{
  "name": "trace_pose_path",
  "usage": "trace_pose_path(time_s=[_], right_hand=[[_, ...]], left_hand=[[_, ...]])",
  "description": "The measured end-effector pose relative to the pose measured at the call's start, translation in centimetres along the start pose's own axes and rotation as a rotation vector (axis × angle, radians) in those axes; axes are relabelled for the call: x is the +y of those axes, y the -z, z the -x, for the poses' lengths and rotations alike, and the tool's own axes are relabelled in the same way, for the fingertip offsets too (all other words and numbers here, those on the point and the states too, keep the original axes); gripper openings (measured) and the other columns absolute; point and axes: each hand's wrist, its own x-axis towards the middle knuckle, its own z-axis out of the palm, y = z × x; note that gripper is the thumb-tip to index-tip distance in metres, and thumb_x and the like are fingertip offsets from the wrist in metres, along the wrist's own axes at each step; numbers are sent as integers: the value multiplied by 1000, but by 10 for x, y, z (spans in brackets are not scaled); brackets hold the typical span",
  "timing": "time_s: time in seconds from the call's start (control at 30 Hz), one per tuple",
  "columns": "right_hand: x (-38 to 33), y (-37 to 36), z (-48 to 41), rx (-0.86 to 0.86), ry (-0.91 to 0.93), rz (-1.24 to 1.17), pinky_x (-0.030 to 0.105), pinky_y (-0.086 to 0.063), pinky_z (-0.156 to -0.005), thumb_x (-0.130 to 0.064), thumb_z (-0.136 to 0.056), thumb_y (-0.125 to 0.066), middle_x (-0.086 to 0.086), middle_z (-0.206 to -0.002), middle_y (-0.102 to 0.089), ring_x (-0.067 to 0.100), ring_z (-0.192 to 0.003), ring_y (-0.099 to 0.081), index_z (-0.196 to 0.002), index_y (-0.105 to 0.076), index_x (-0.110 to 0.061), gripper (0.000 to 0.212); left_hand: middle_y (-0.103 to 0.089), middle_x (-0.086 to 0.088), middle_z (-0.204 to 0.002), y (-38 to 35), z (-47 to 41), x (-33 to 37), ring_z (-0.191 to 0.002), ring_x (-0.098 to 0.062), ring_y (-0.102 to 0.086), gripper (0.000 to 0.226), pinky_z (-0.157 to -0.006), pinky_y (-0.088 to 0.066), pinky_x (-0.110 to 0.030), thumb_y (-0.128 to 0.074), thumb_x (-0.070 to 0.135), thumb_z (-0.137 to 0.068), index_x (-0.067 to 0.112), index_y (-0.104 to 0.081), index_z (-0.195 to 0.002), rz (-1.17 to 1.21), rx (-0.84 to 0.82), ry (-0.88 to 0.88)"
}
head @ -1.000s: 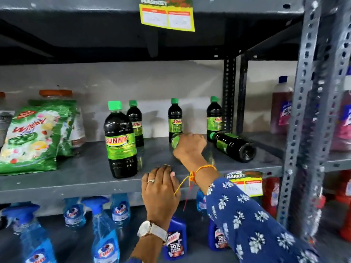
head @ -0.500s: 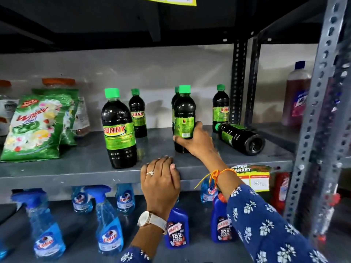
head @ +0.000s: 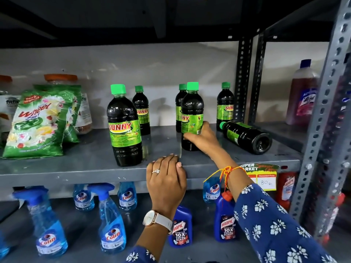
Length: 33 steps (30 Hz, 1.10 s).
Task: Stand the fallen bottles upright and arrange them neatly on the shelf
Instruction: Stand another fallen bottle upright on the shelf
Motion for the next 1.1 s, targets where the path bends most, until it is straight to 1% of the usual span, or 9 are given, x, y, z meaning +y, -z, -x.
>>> trace_pose_path(time_s=[0.03, 0.1, 0.2, 0.33, 0.43, 0.53, 0.63, 0.77, 1.1], right_hand=[[0, 1, 0, -10, -9, -55, 22, -38, -61, -25, -73, -73, 3, -104, -56, 18, -93, -52, -116, -43, -9, 55], [1, 1, -1, 33, 11, -122, 18, -39, -60, -27, -67, -79, 3, -105, -55, 18, -95, -55, -111, -41, -12, 60], [3, -1, -4, 87, 37, -99, 24, -41, -69, -25, -61, -84, 4, -105, -56, 18, -94, -57, -104, -39, -13, 64], [3, 0, -6, 16, -15, -157, 27, -40, -77, -15, -72, -71, 1, -99, -58, 22, -102, -56, -119, -43, -10, 55], [2, 0, -4, 27, 1, -199, 28, -42, -79, -17, -69, -78, -6, -92, -54, 18, -98, -55, -118, -37, -8, 64], [3, 0, -4, 40, 13, -169, 28, -42, -78, -16, -68, -79, -1, -97, -56, 18, -94, -55, -106, -37, -11, 57], [4, 1, -5, 15, -9, -181, 27, -41, -78, -14, -72, -72, 3, -103, -58, 20, -97, -55, -113, -45, -11, 50], [1, 2, -4, 52, -10, -261, 26, -41, -76, -12, -68, -77, 5, -104, -59, 19, -94, -57, -114, -42, -11, 58], [1, 9, 7, 36, 1, -77, 27, -44, -75, -22, -66, -79, 3, -103, -60, 19, -94, -56, -114, -51, -11, 56]], left_hand=[[-70, -6, -96, 0, 0, 0, -87, -25, -61, 33, -83, -42, -39, -40, 21, -93, 9, -71, -93, 1, -1, 2], [-70, -5, -96, 0, 1, 0, -88, -25, -62, 34, -83, -42, -40, -39, 21, -93, 9, -71, -93, 4, -3, 6], [-70, -5, -96, 0, 0, 0, -87, -25, -62, 33, -84, -42, -40, -40, 21, -92, 9, -71, -93, 6, -1, 10], [-70, -5, -95, 0, 0, 0, -87, -24, -61, 31, -84, -41, -38, -42, 20, -91, 9, -71, -92, 5, 14, 6], [-70, -6, -95, 0, 1, 0, -87, -24, -61, 32, -84, -41, -39, -41, 20, -92, 9, -71, -92, 1, 10, 6], [-70, -5, -95, -1, 1, 0, -87, -25, -61, 32, -84, -41, -39, -41, 20, -92, 9, -71, -93, 0, 10, 7], [-70, -6, -95, -1, 1, 0, -88, -24, -61, 32, -84, -41, -39, -41, 21, -92, 9, -70, -93, 4, 15, 10], [-70, -6, -95, -2, 1, 0, -89, -24, -60, 34, -84, -40, -39, -39, 21, -93, 9, -70, -93, 6, 7, 9], [-70, -6, -96, 5, -1, 2, -88, -26, -61, 34, -84, -39, -39, -38, 22, -93, 8, -69, -94, 18, -83, 40]])
